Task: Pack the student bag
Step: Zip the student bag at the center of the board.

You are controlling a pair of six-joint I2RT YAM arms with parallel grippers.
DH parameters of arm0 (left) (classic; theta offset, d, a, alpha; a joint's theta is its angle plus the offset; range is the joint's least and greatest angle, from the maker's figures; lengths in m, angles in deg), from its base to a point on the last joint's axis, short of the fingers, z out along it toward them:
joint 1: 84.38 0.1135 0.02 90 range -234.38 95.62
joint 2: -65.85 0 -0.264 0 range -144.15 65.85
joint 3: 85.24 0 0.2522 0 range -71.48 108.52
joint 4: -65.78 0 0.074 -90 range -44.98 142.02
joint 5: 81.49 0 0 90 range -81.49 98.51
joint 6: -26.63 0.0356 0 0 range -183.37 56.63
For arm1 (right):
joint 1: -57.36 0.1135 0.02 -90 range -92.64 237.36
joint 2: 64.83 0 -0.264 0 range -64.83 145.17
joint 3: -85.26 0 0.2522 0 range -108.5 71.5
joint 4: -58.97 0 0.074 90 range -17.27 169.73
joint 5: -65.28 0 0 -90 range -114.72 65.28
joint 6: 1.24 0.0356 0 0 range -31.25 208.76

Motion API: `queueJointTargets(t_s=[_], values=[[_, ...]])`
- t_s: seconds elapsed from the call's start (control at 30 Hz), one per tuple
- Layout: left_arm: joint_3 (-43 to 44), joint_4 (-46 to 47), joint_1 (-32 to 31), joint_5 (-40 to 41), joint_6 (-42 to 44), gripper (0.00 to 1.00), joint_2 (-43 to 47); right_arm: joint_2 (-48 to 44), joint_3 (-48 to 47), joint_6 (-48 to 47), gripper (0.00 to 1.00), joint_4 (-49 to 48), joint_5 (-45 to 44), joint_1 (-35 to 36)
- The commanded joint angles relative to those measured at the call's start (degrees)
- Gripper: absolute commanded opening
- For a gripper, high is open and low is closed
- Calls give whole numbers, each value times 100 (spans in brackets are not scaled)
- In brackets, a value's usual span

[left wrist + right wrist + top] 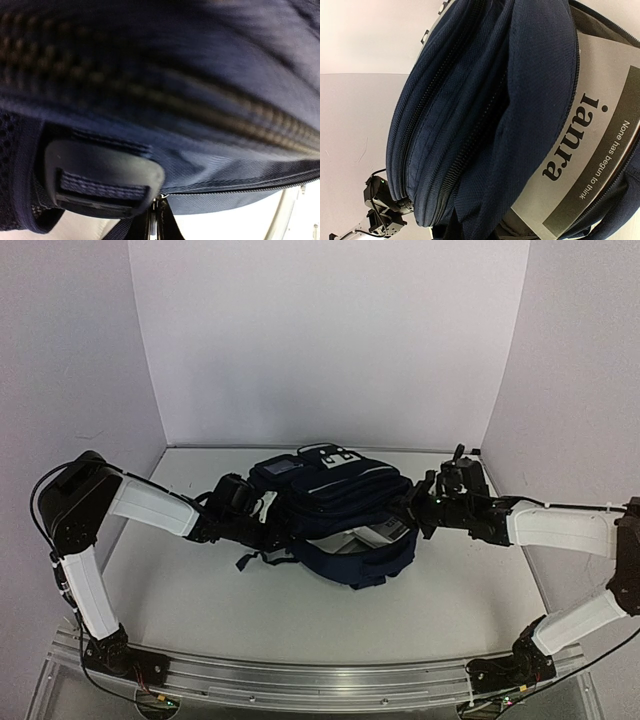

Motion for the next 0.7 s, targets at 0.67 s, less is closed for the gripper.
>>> queueJointTargets(t_s=[0.67], values=[[1602,-895,-1649,23,-1276,0,156,-519,448,340,0,-312,-1497,383]])
